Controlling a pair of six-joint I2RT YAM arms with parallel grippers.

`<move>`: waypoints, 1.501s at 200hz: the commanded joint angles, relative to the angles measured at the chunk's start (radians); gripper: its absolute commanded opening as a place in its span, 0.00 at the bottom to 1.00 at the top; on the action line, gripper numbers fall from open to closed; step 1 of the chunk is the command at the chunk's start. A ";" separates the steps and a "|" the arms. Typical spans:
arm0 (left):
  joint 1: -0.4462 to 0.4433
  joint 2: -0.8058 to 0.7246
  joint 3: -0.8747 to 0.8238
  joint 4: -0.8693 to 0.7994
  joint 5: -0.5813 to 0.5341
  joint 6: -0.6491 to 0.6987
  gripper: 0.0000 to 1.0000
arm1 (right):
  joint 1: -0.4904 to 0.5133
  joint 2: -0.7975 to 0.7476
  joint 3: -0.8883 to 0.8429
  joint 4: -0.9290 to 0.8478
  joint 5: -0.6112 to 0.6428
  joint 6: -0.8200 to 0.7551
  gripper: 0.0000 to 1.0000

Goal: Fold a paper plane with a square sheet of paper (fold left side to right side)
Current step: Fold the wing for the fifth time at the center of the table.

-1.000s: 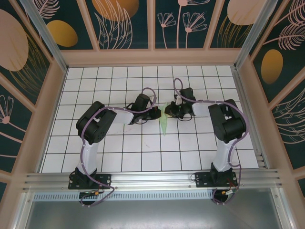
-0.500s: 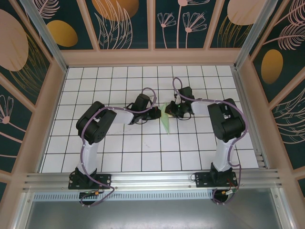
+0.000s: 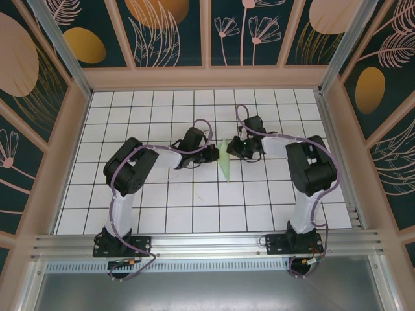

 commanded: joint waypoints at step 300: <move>-0.178 -0.317 -0.239 0.159 -0.044 -0.219 0.22 | 0.037 0.100 -0.015 -0.020 0.064 0.054 0.17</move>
